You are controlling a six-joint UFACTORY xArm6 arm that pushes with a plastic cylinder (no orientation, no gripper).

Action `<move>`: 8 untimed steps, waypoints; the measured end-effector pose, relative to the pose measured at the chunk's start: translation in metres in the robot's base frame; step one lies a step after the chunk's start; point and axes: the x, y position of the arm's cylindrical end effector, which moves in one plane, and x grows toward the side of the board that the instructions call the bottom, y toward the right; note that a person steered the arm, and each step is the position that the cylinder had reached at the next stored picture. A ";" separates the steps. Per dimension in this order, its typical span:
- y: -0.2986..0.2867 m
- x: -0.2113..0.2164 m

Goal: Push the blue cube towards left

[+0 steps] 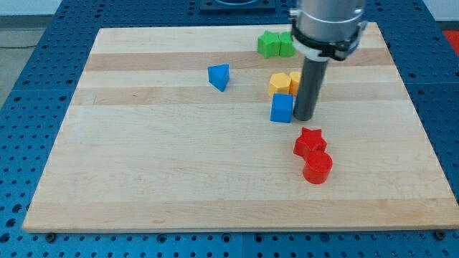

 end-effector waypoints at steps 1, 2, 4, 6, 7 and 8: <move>-0.031 -0.001; -0.050 -0.008; -0.050 -0.024; -0.076 -0.039; -0.091 -0.047; -0.103 -0.057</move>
